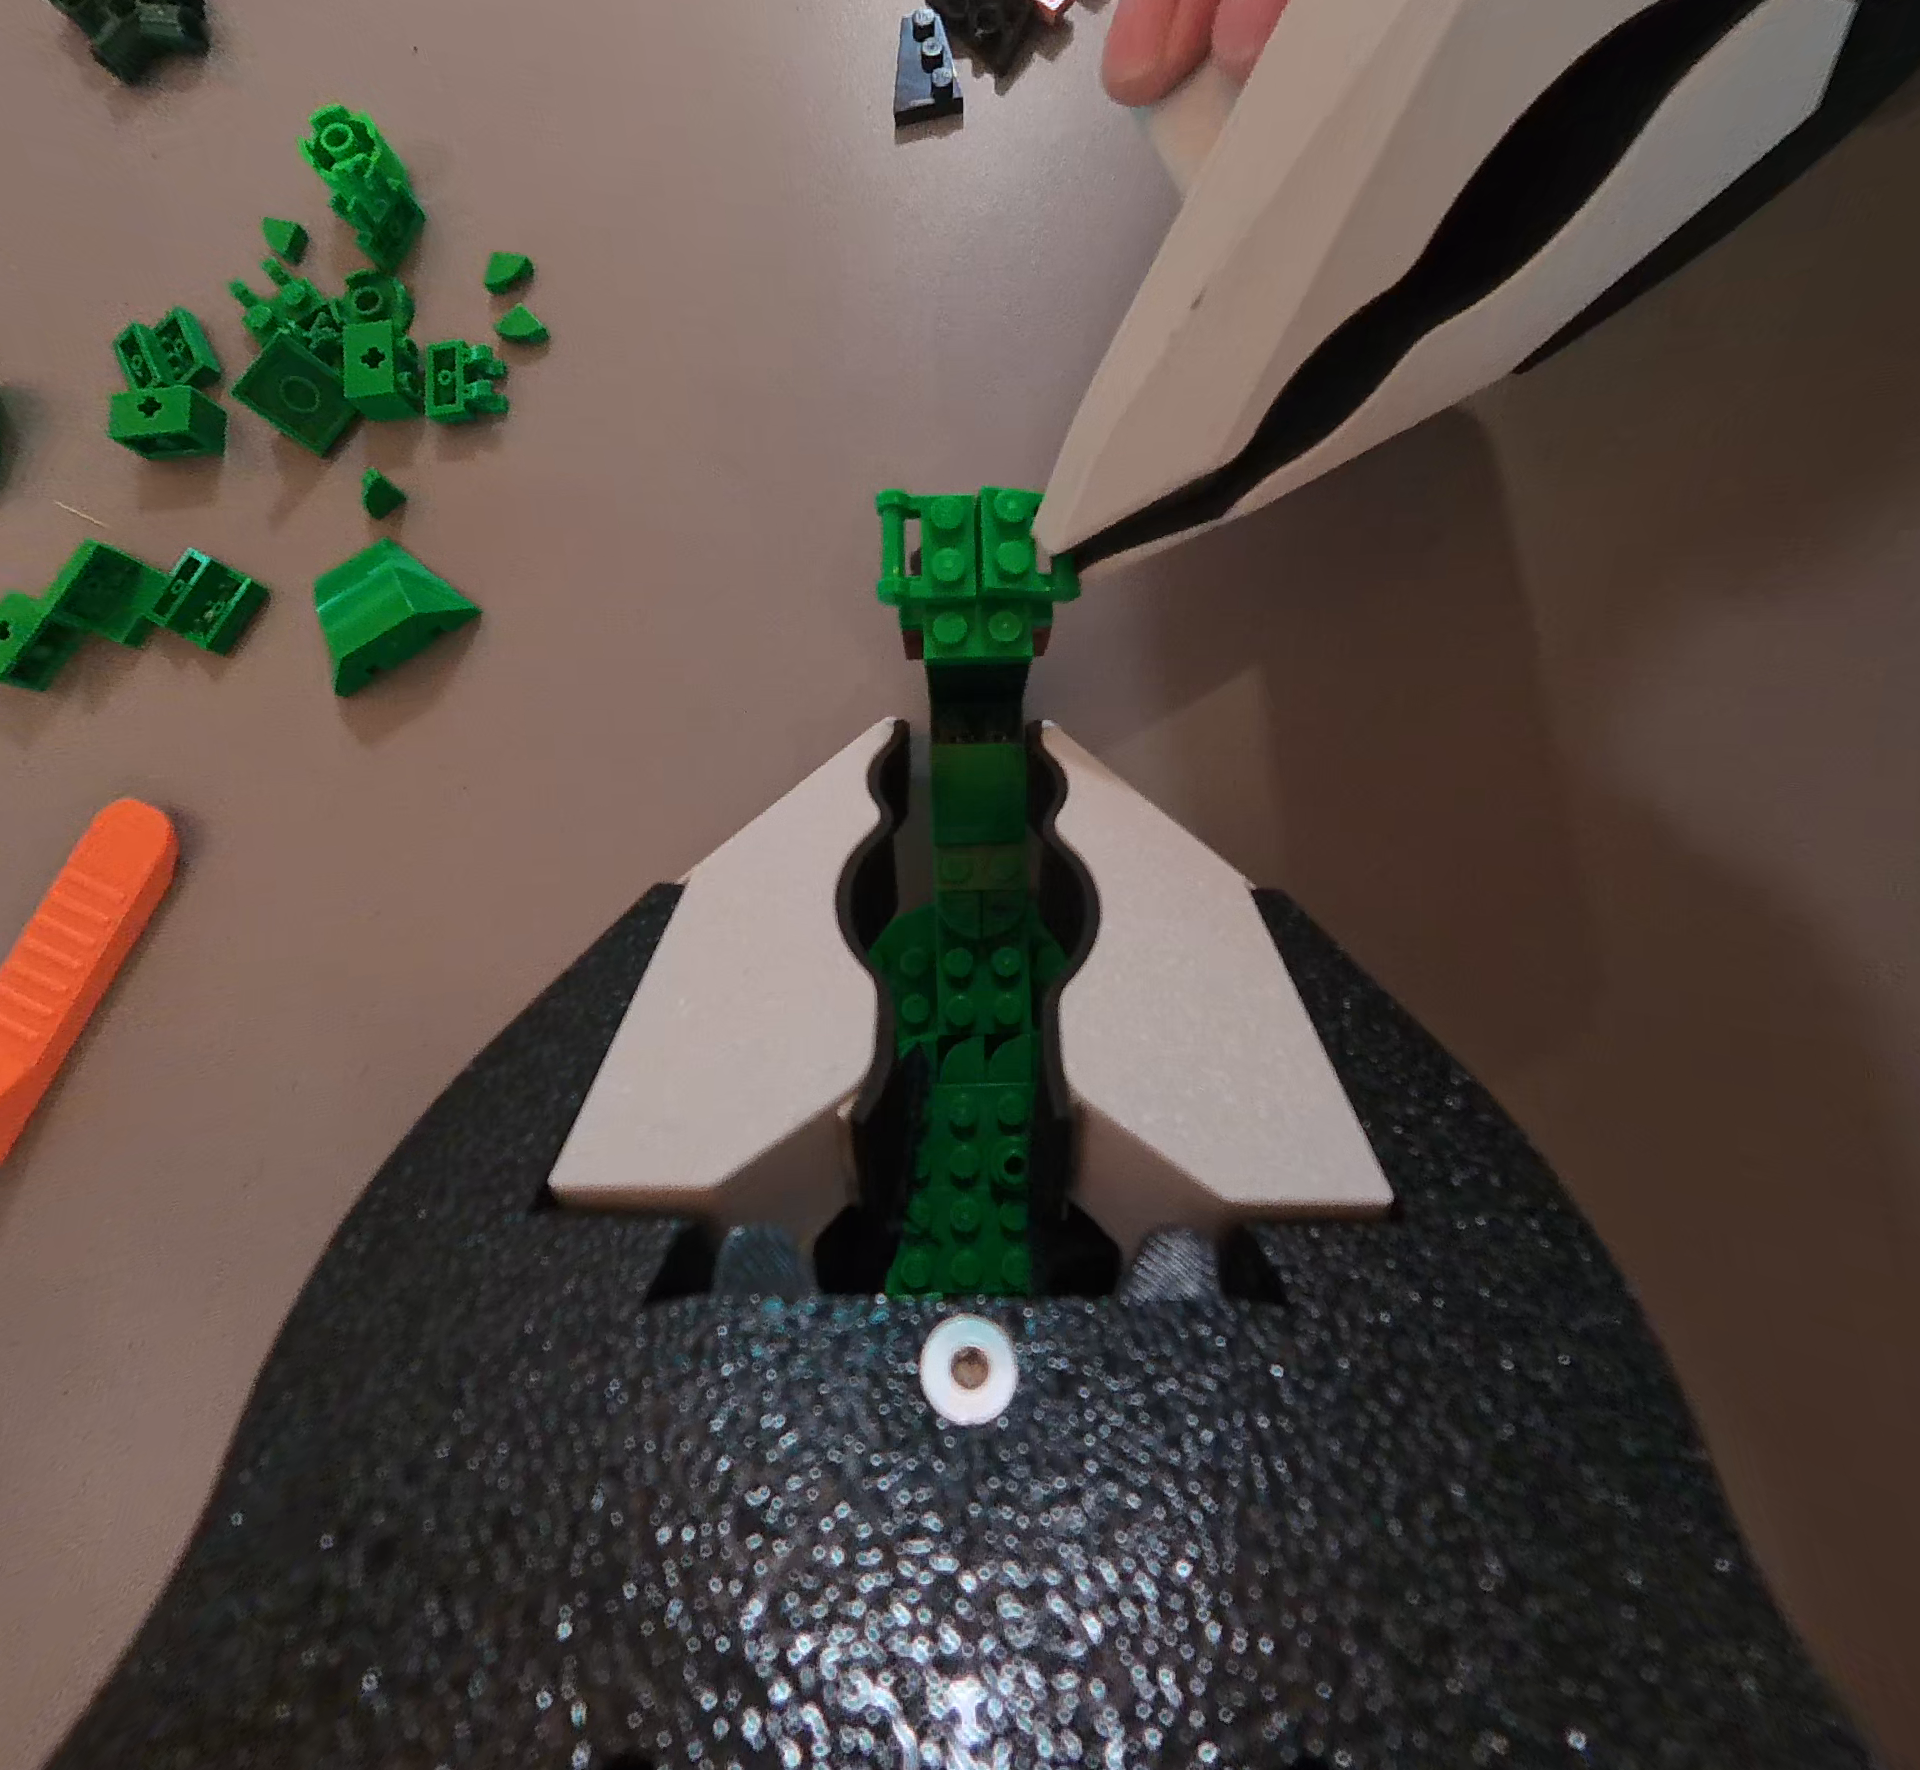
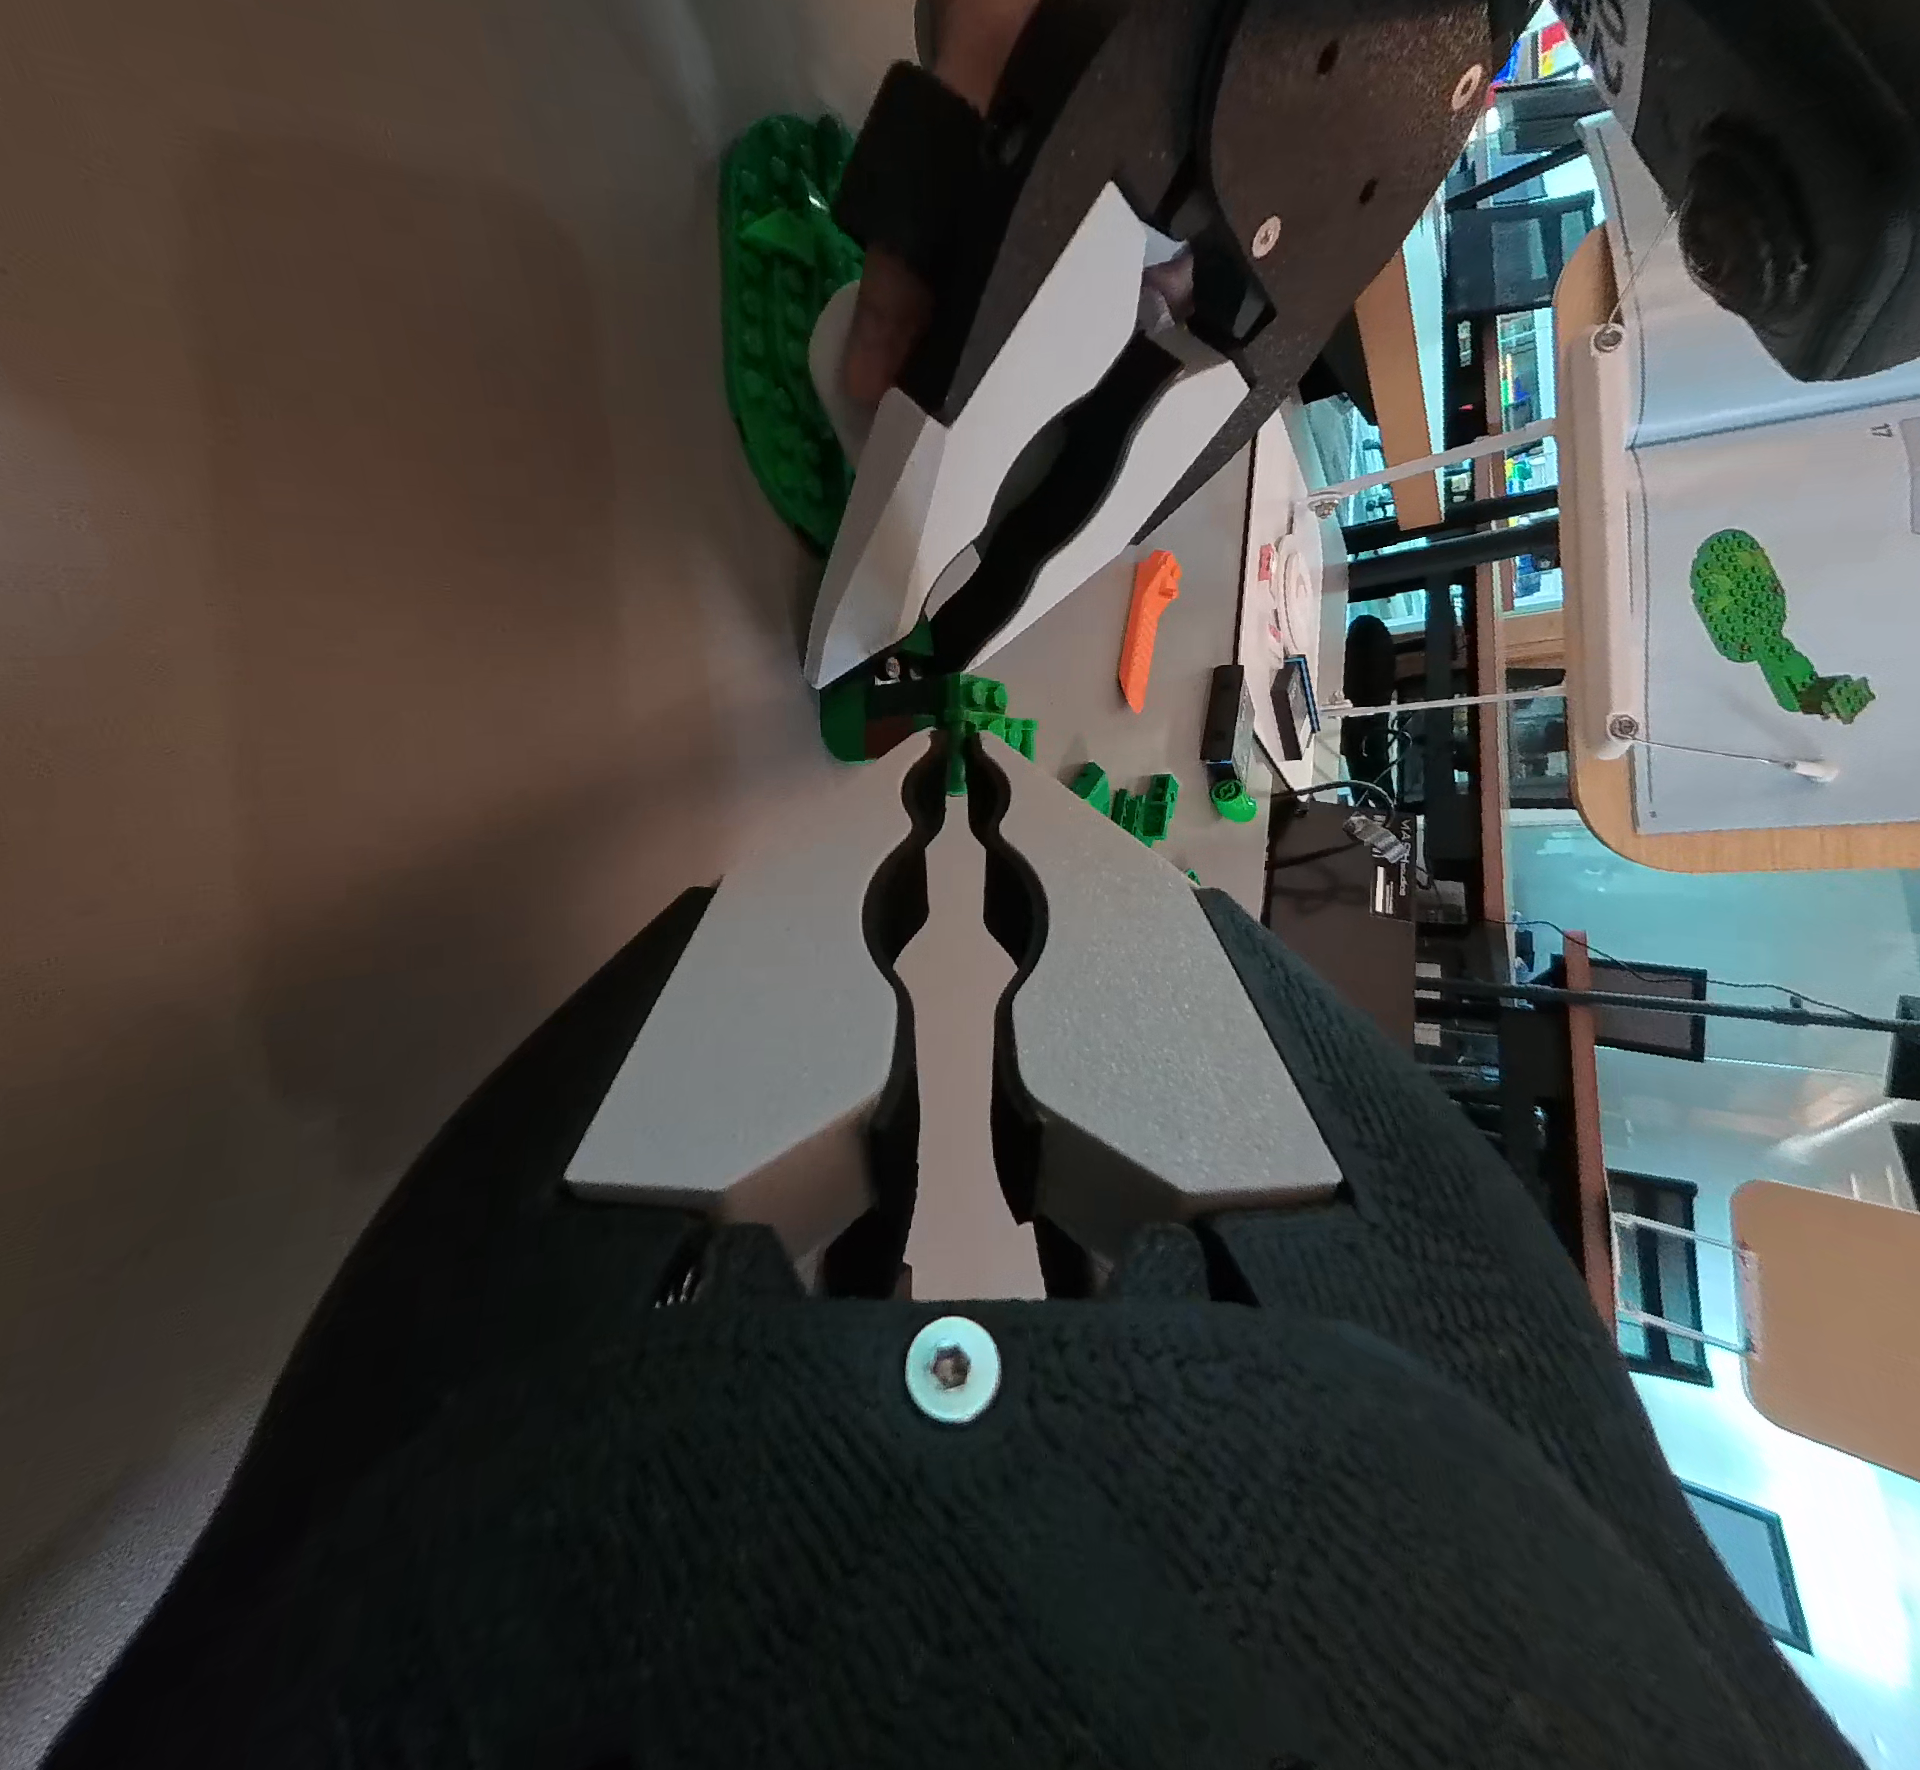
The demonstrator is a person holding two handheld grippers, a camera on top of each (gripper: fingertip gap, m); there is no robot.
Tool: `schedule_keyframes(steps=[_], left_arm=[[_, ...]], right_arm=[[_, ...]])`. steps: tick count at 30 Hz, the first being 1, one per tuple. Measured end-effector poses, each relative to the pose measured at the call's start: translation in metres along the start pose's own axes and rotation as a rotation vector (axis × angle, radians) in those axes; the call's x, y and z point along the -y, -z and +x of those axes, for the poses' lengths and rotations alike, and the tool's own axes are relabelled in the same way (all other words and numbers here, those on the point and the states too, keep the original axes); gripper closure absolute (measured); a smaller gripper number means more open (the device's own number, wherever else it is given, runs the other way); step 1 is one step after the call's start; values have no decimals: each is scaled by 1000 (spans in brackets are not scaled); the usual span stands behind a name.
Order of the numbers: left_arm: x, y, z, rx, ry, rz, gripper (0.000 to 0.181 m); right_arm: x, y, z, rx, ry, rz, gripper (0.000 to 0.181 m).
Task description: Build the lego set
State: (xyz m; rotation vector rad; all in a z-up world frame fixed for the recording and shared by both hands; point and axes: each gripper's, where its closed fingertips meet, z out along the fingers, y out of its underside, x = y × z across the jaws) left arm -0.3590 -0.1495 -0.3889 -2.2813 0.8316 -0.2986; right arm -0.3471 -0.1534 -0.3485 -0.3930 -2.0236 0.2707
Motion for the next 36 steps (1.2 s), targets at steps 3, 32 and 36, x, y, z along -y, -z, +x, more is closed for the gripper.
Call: schedule_keyframes(steps=[3,32,36], left_arm=[[0,0,0,0,1,0,161],[0,0,3,-9,-4,-1,164],[2,1,-1,-1,51,12,166]], right_arm=[[-1,0,1,-9,5,-4,179],[-3,-2,0,23,-85,-44,174],[-3,-3,-3,23,-80,-53,170]])
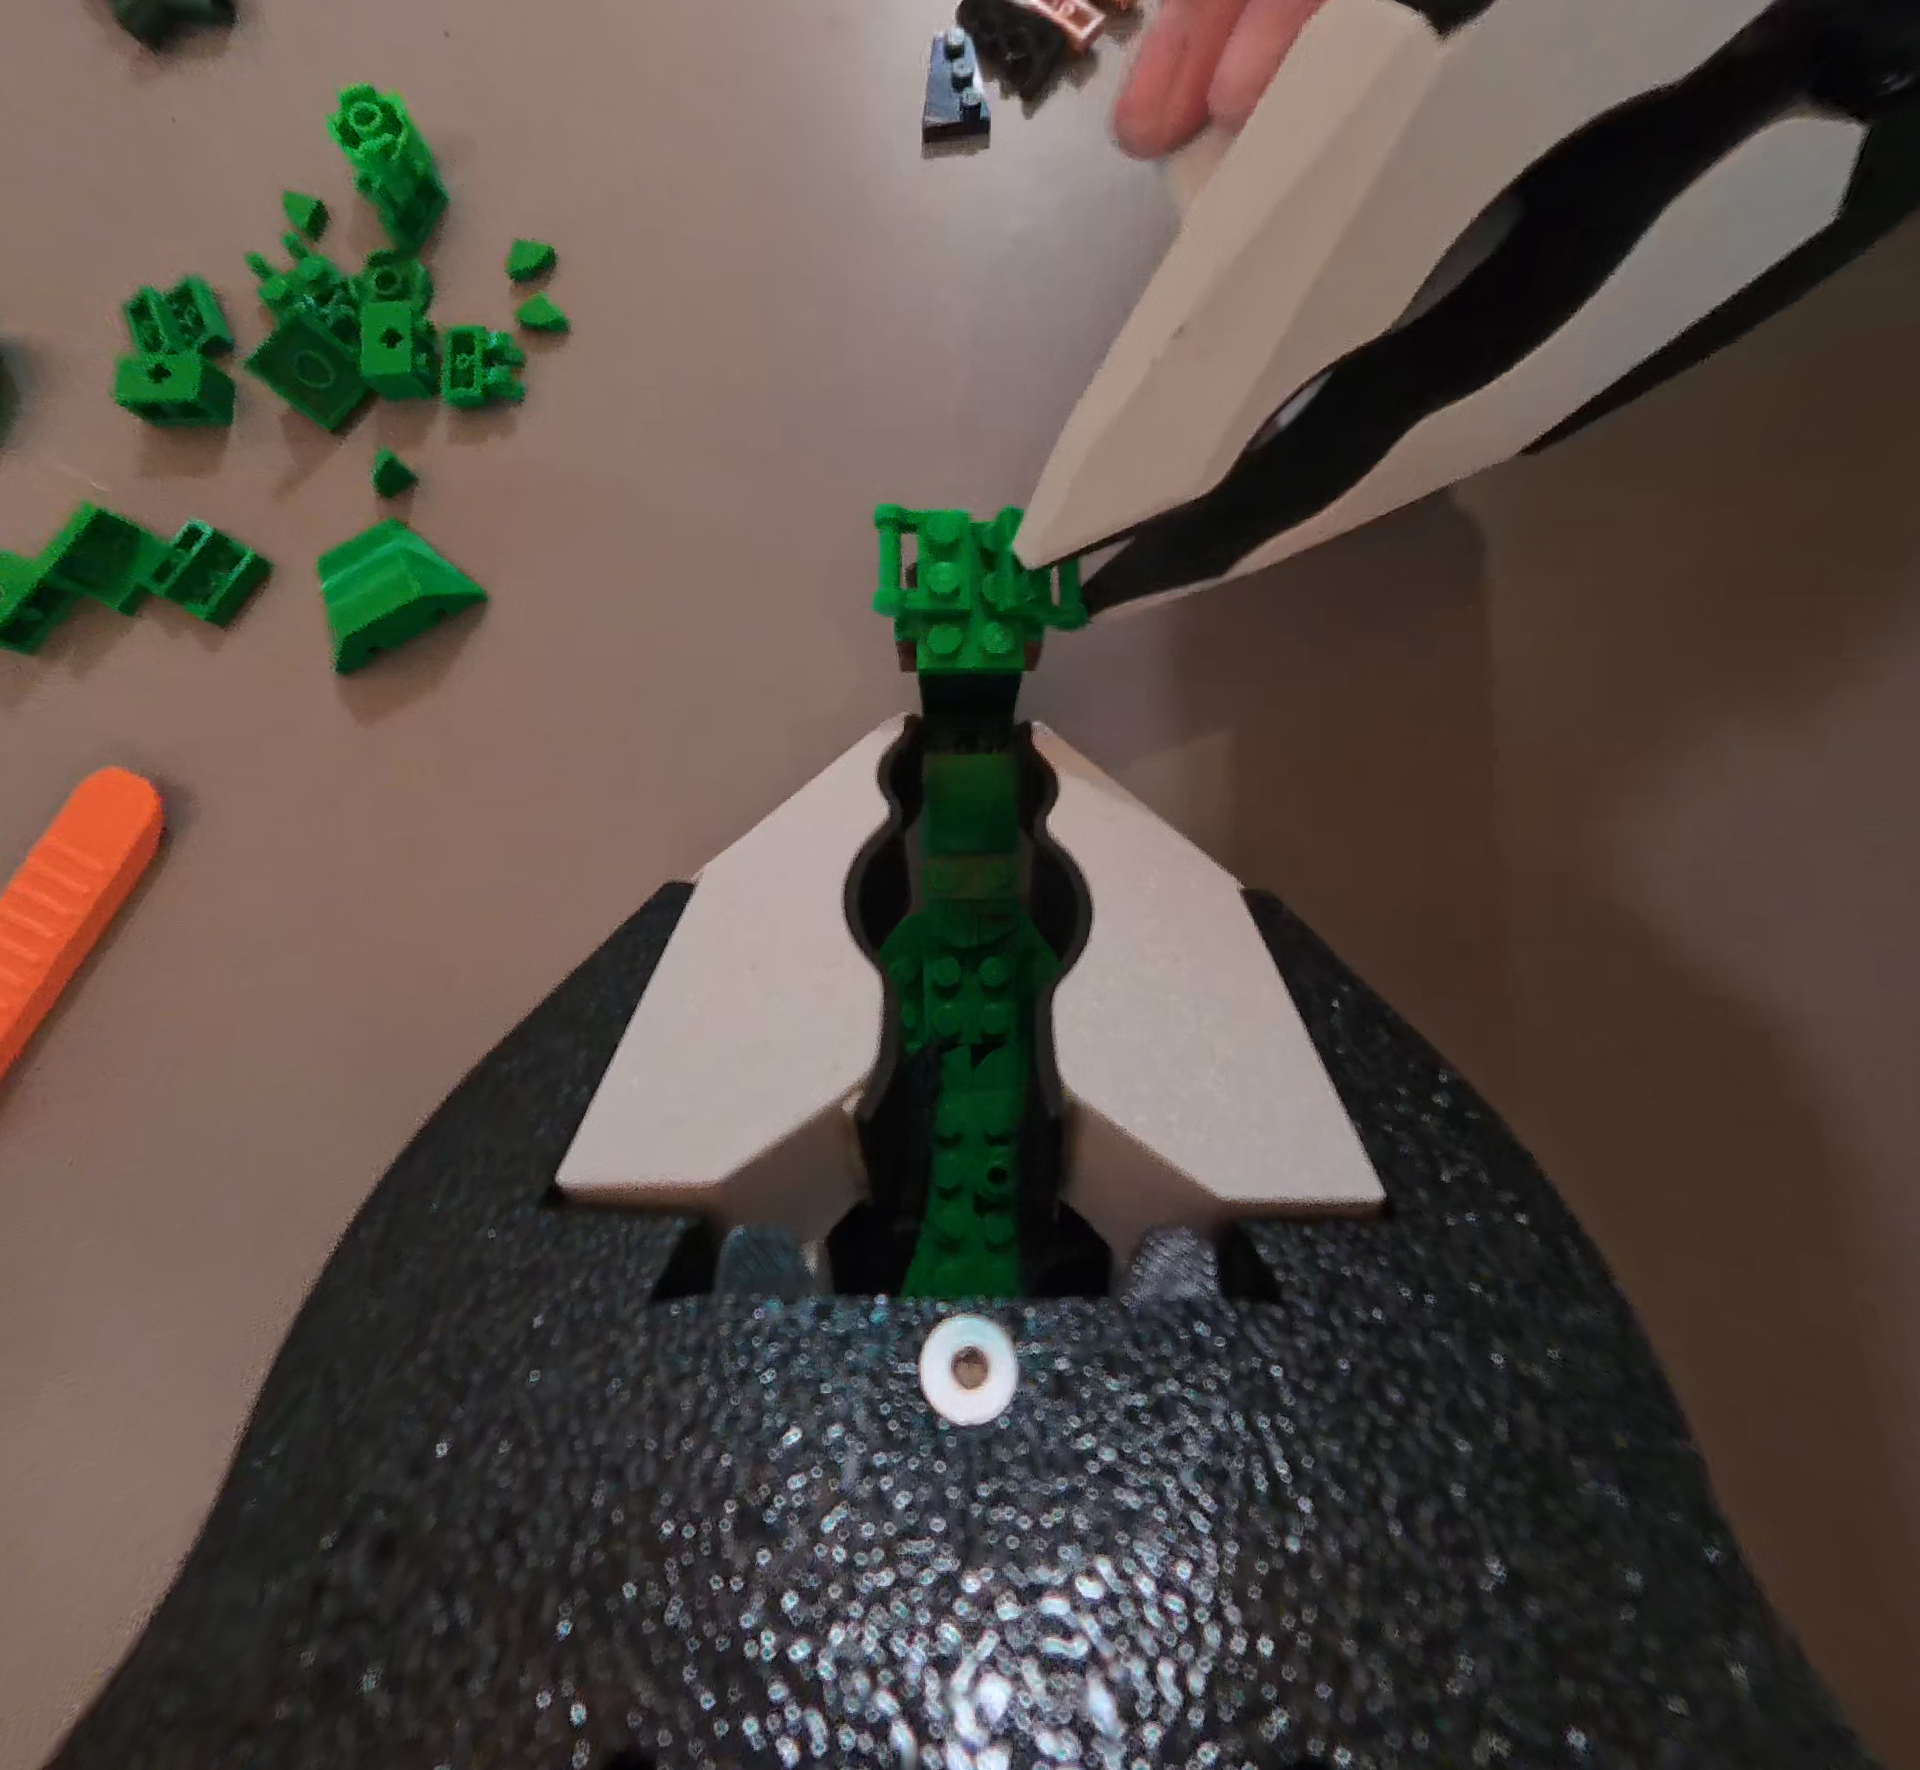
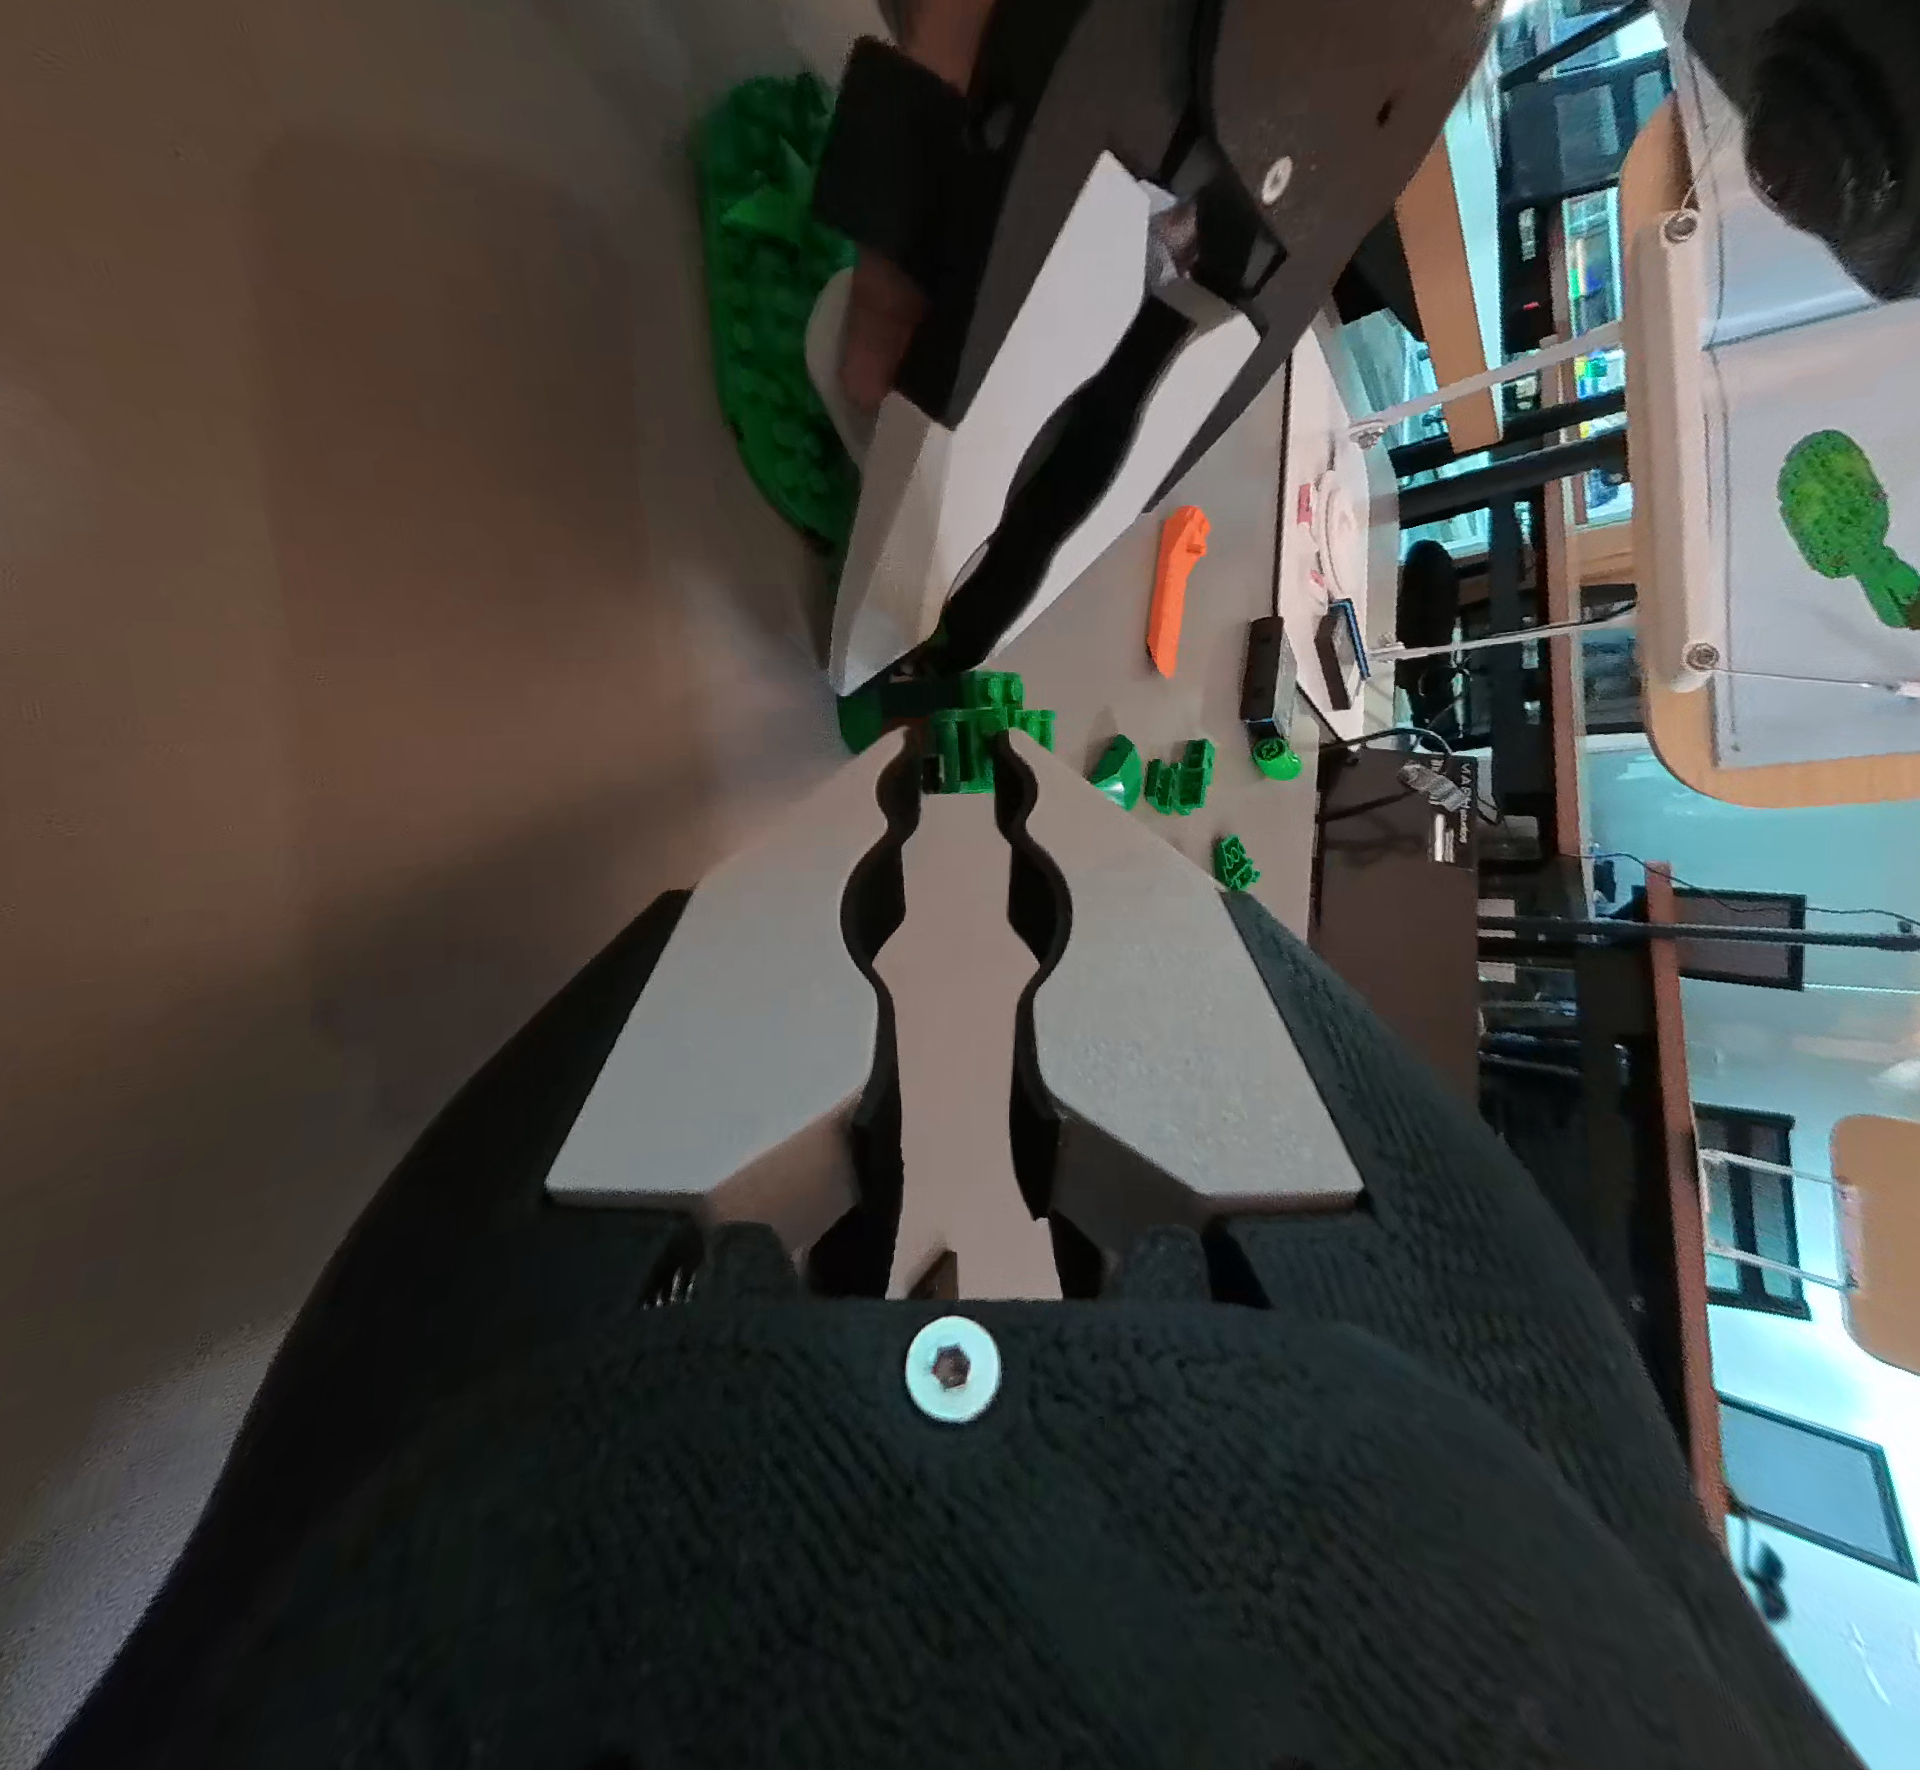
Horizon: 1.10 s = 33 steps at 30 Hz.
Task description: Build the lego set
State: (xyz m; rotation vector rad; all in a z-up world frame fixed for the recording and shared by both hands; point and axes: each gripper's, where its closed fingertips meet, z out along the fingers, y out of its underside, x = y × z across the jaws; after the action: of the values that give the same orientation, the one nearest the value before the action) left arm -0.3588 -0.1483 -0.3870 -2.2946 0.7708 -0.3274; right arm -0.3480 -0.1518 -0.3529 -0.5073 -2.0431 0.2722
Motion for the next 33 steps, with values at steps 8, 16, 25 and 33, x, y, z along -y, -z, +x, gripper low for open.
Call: schedule_keyframes(steps=[8,16,25,33], left_arm=[[-2,2,4,-34,-22,0,166],[-1,1,7,-49,-25,6,166],[-2,2,9,-61,-39,1,166],[-3,2,11,-59,-92,-12,166]], right_arm=[[1,-1,-1,-40,55,-7,164],[-1,0,0,-36,13,-2,158],[3,2,-4,-11,15,19,169],[5,9,3,88,-167,66,169]])
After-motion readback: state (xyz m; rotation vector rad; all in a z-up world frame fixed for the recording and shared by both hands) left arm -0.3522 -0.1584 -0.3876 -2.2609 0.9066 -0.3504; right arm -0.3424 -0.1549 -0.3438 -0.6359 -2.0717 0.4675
